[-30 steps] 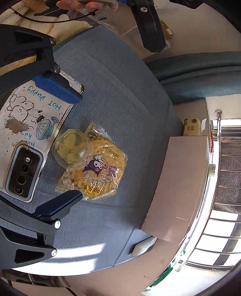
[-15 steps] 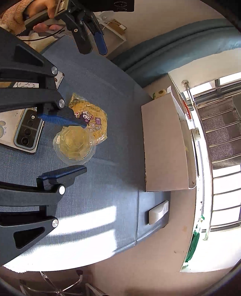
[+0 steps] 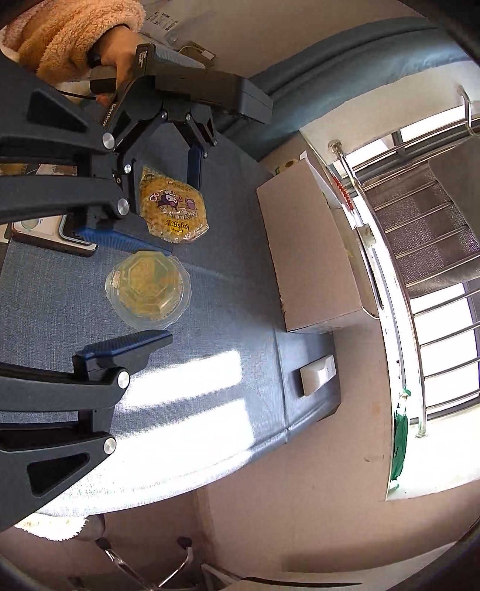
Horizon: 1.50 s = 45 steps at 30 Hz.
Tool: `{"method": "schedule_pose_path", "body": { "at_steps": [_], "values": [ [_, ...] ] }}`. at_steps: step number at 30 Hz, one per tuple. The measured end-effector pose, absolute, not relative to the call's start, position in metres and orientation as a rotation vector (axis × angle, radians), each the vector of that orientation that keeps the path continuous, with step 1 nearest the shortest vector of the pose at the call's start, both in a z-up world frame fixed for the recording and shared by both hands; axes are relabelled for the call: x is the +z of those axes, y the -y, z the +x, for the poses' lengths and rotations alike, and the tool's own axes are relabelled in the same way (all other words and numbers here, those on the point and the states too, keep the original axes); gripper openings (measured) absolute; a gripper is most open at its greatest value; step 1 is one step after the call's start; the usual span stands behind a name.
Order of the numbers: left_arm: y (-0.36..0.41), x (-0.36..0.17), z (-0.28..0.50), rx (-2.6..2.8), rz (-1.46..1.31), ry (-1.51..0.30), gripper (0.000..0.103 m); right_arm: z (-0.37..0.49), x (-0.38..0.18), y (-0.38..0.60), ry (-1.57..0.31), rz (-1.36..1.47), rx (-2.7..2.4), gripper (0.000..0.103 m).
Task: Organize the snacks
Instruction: 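Grasp the yellow Kuromi cracker package with the left tool while the right tool holds the jelly cup, then carry the jelly cup and yellow package into the white box and release both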
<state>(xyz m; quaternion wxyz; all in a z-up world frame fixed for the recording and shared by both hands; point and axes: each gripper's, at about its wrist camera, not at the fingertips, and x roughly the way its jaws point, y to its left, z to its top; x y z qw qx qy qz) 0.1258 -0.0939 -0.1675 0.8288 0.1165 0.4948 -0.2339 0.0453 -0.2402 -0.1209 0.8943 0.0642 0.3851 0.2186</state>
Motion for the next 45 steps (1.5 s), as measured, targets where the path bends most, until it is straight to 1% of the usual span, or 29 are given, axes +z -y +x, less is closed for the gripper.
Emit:
{"method": "schedule_pose_path", "body": {
  "at_steps": [2,4,6,10,12,14,19,27,31,34,37,42,43,44,45],
  "values": [
    [0.097,-0.169,0.127,-0.500,0.267,-1.033,0.102,0.046,-0.122,0.240,-0.800,0.132,0.455,0.045],
    [0.097,-0.168,0.130,-0.499,0.260,-1.024,0.098,0.047,-0.124,0.240,-0.805,0.133,0.456,0.045],
    [0.092,-0.163,0.129,-0.502,0.251,-1.007,0.077,0.046,-0.125,0.240,-0.808,0.136,0.457,0.045],
    [0.082,-0.158,0.130,-0.517,0.191,-1.014,0.076,0.047,-0.126,0.238,-0.810,0.135,0.461,0.045],
    [0.076,-0.151,0.128,-0.506,0.156,-0.970,0.075,0.047,-0.126,0.237,-0.810,0.128,0.460,0.045],
    [0.066,-0.141,0.125,-0.501,0.096,-0.938,0.075,0.048,-0.126,0.236,-0.808,0.126,0.462,0.045],
    [0.044,-0.107,0.117,-0.431,0.067,-0.817,0.075,0.054,-0.118,0.230,-0.794,0.123,0.479,0.045],
    [-0.004,-0.047,0.142,-0.336,-0.024,-0.667,0.075,0.101,-0.069,0.202,-0.716,0.092,0.576,0.045],
    [-0.035,-0.017,0.181,-0.310,-0.119,-0.618,0.075,0.149,-0.035,0.183,-0.681,0.090,0.611,0.045],
    [-0.053,-0.005,0.221,-0.283,-0.171,-0.609,0.075,0.194,-0.015,0.170,-0.676,0.122,0.632,0.045],
    [-0.067,0.000,0.259,-0.266,-0.204,-0.622,0.075,0.239,-0.002,0.156,-0.688,0.129,0.610,0.045],
    [-0.071,0.000,0.299,-0.236,-0.199,-0.652,0.076,0.296,0.003,0.137,-0.717,0.107,0.566,0.045],
    [-0.070,0.000,0.305,-0.237,-0.201,-0.663,0.077,0.307,0.001,0.137,-0.729,0.117,0.549,0.045],
    [-0.070,-0.001,0.311,-0.251,-0.212,-0.685,0.082,0.315,0.000,0.139,-0.733,0.138,0.540,0.046],
    [-0.070,-0.003,0.317,-0.258,-0.223,-0.714,0.100,0.324,-0.002,0.140,-0.743,0.162,0.543,0.065]
  ]
}}
